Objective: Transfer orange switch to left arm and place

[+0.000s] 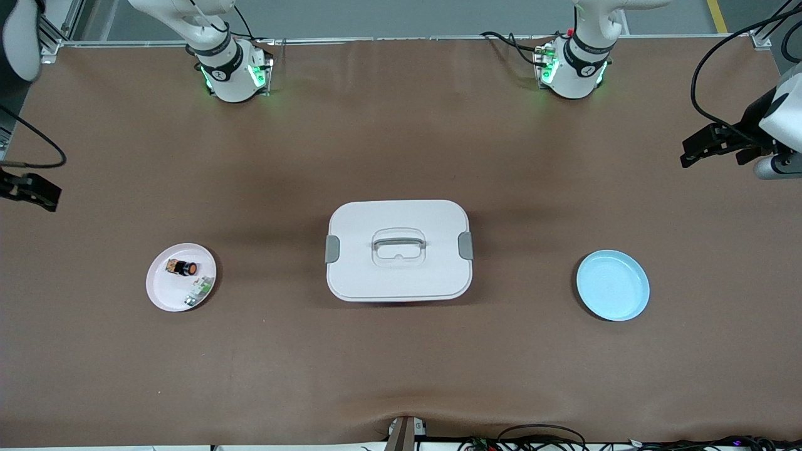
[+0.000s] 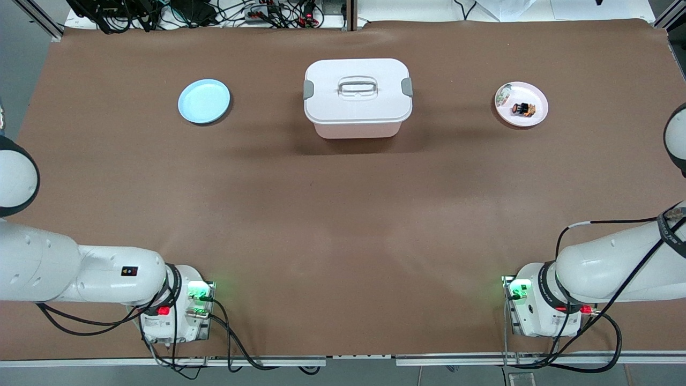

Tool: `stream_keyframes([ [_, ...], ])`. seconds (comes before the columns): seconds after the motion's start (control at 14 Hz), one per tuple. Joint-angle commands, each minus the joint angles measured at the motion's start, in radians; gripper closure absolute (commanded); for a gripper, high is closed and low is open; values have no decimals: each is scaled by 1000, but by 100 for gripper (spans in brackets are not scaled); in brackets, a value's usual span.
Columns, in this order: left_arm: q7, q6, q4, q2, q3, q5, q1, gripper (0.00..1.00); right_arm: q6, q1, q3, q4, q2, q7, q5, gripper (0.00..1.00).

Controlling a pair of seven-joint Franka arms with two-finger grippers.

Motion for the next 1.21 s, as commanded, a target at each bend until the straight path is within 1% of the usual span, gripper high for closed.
stream_keyframes([
  [0.0, 22, -20, 25, 10, 1, 1, 6, 0, -3, -8, -3, 12, 19, 13, -19, 0],
  [0.14, 23, -20, 25, 13, -1, -1, 15, 0, 16, -11, -3, 11, 48, 36, -4, 0],
  [0.21, 23, -20, 25, 16, -1, -1, 15, 0, 40, -20, -3, 8, 54, 36, 28, 0],
  [0.43, 23, -20, 25, 16, -1, -1, 15, 0, 57, -78, -6, 0, 77, 27, 267, 0],
  [0.5, 23, -20, 25, 16, -1, -1, 15, 0, 63, -77, -6, -14, 86, 34, 279, 0],
  [0.79, 22, -20, 25, 16, -1, -1, 15, 0, 233, -81, -4, -221, 57, 62, 292, 0],
  [0.93, 22, -20, 25, 16, -1, -1, 15, 0, 293, -87, -4, -296, 50, 65, 311, 0],
  [1.07, 22, -20, 25, 18, 1, -1, 16, 0, 357, -92, -4, -360, 46, 63, 348, 0],
  [1.14, 22, -20, 25, 19, 1, -1, 16, 0, 396, -94, -4, -395, 39, 63, 349, 0],
])
